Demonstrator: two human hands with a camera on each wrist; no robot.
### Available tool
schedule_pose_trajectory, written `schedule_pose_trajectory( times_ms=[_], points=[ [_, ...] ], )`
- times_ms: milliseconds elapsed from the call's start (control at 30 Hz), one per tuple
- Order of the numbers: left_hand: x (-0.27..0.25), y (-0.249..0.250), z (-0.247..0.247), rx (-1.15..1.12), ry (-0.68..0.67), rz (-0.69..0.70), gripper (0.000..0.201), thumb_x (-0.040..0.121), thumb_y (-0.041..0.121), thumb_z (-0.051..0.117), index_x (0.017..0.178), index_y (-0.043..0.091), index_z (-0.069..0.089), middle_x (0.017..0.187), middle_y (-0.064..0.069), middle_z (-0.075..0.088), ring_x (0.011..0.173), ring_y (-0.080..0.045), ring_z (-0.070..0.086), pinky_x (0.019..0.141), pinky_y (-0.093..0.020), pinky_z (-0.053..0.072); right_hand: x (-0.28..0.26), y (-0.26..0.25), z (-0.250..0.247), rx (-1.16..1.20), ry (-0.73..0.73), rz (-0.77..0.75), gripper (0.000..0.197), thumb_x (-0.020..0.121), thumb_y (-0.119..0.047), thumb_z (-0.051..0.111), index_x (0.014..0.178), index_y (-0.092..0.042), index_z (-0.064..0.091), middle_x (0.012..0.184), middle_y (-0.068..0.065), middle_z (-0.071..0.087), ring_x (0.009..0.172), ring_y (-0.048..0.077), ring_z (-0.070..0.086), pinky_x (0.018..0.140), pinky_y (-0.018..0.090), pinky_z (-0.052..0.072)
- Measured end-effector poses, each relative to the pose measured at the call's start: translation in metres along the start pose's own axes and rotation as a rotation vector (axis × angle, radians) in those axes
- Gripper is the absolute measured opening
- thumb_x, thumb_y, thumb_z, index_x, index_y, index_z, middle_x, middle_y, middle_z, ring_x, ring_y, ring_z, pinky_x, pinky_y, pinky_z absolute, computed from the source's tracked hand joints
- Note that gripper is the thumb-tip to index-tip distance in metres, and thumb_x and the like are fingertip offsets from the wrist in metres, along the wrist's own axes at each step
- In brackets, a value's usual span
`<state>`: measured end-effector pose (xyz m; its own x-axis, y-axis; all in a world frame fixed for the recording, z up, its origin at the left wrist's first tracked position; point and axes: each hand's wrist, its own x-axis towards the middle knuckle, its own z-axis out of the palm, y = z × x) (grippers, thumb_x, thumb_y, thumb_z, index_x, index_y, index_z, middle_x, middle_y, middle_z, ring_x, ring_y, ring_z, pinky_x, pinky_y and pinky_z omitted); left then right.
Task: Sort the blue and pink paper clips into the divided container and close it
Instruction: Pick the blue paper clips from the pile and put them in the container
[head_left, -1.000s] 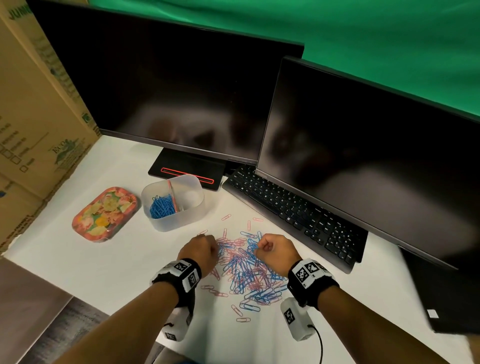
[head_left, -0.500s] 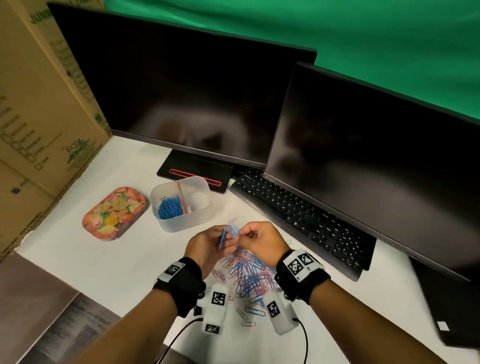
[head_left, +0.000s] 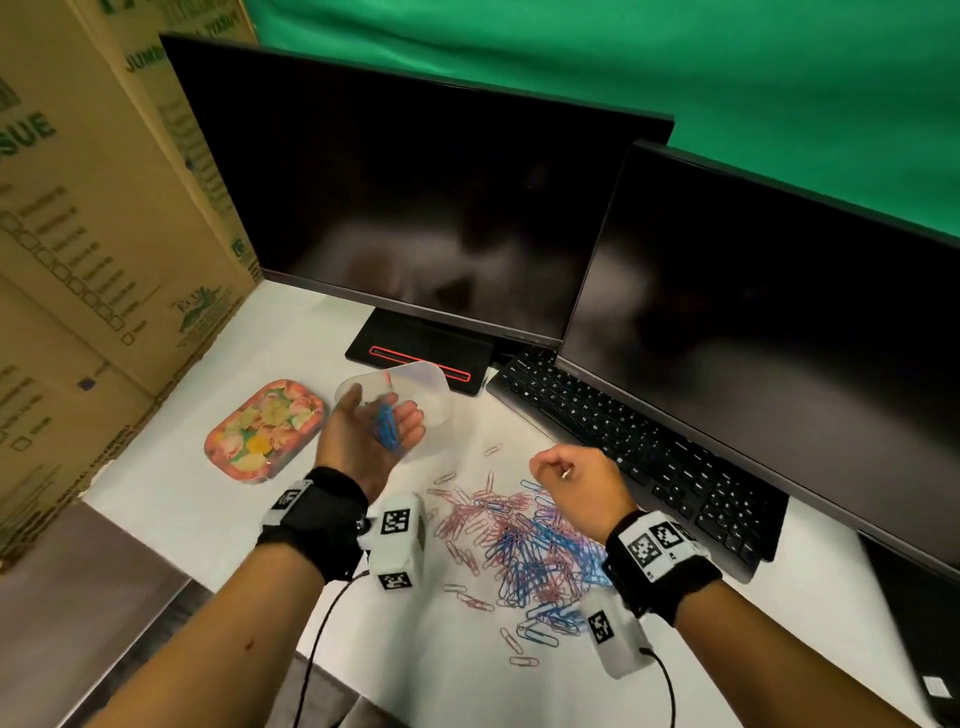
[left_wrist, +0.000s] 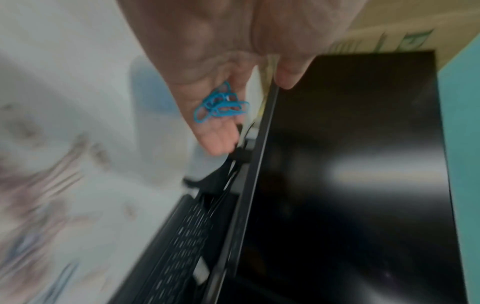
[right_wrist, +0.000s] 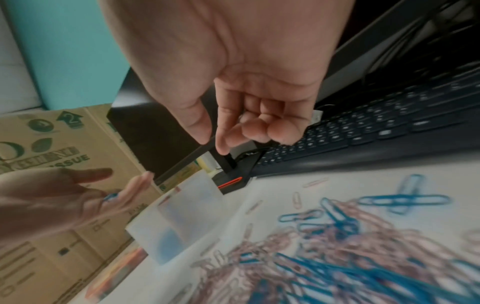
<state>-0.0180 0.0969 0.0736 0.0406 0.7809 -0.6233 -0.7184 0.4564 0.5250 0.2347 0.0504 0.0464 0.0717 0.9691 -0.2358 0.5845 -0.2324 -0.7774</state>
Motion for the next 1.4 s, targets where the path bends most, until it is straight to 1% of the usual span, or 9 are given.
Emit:
schedule_pose_trajectory(
  times_ms=[167,300,467,567,667,800,1067,1267,1400],
  points=[
    [0.012,0.038,0.005,0.128,0.17,0.016,0.047,0.097,0.047,0.041,0.114,0.003,0.046,0.099,-0.015,0.053,0.088,-0.027,0.055,0.081,-0.034,0.047,-0.009,0.029,-0.007,-0.066,-0.023,0.041,0.011,0.088,-0.019,0.064,0.081,-0.023,0.072,0.072,-0.017,0.064,0.069,-0.004,0.057,0.064,0.011,0.042],
    [0.018,0.032,0.009,0.362,0.234,0.076,0.06,0.095,0.042,0.049,0.141,0.005,0.035,0.138,-0.017,0.041,0.128,-0.031,0.044,0.107,-0.042,0.039,-0.018,0.045,-0.007,-0.144,-0.094,0.084,0.012,0.088,-0.019,0.062,0.084,-0.021,0.072,0.073,-0.01,0.066,0.068,0.0,0.059,0.064,0.011,0.046],
    [0.011,-0.006,0.007,0.919,0.076,0.349,0.01,0.09,0.016,0.06,0.098,0.018,0.065,0.101,-0.008,0.066,0.092,-0.023,0.063,0.074,-0.028,0.052,-0.033,0.059,0.003,-0.354,-0.205,0.114,0.012,0.083,-0.021,0.06,0.085,-0.029,0.068,0.075,-0.01,0.064,0.076,0.015,0.064,0.073,0.024,0.053],
    [0.004,-0.051,0.003,1.335,-0.175,0.386,0.025,0.084,0.004,0.063,0.071,0.025,0.065,0.077,0.0,0.069,0.065,-0.011,0.061,0.064,-0.019,0.048,-0.044,0.057,0.019,-0.457,-0.276,0.033,0.017,0.084,-0.027,0.058,0.099,-0.029,0.065,0.09,-0.01,0.062,0.087,0.015,0.063,0.079,0.024,0.051],
    [0.005,-0.094,-0.003,1.691,-0.261,0.348,0.021,0.079,0.011,0.061,0.066,0.028,0.064,0.073,0.008,0.069,0.067,-0.01,0.063,0.069,-0.021,0.051,-0.052,0.056,0.036,-0.561,-0.373,-0.16,0.031,0.086,-0.028,0.055,0.116,-0.032,0.06,0.116,-0.004,0.058,0.105,0.018,0.057,0.09,0.029,0.049],
    [0.008,-0.124,-0.012,2.006,-0.275,0.27,0.011,0.081,0.021,0.058,0.085,0.019,0.068,0.093,-0.002,0.069,0.088,-0.025,0.064,0.077,-0.03,0.053,-0.053,0.055,0.045,-0.621,-0.354,-0.251,0.023,0.088,-0.027,0.053,0.107,-0.027,0.065,0.111,0.0,0.056,0.105,0.024,0.056,0.084,0.031,0.047],
    [0.018,-0.126,-0.02,2.002,-0.244,0.271,0.013,0.084,0.018,0.053,0.088,0.016,0.066,0.098,-0.006,0.067,0.092,-0.029,0.062,0.08,-0.034,0.052,-0.054,0.065,0.035,-0.604,-0.311,-0.271,0.018,0.092,-0.023,0.049,0.104,-0.021,0.062,0.109,0.001,0.055,0.098,0.024,0.057,0.078,0.029,0.045],
    [0.018,-0.117,-0.025,1.596,-0.203,0.262,0.019,0.078,0.006,0.062,0.07,0.023,0.061,0.075,0.004,0.066,0.068,-0.011,0.059,0.06,-0.01,0.043,-0.052,0.071,0.037,-0.651,-0.314,-0.293,0.017,0.092,-0.022,0.049,0.097,-0.017,0.064,0.107,0.003,0.054,0.098,0.024,0.057,0.078,0.03,0.045],
    [0.016,-0.113,-0.03,1.379,-0.265,0.167,0.029,0.066,0.005,0.058,0.085,0.027,0.063,0.071,-0.004,0.072,0.064,-0.014,0.064,0.068,-0.023,0.051,-0.049,0.073,0.035,-0.534,-0.281,-0.22,0.018,0.09,-0.028,0.053,0.089,-0.02,0.069,0.096,-0.002,0.056,0.093,0.018,0.056,0.078,0.028,0.049]
  ],
)
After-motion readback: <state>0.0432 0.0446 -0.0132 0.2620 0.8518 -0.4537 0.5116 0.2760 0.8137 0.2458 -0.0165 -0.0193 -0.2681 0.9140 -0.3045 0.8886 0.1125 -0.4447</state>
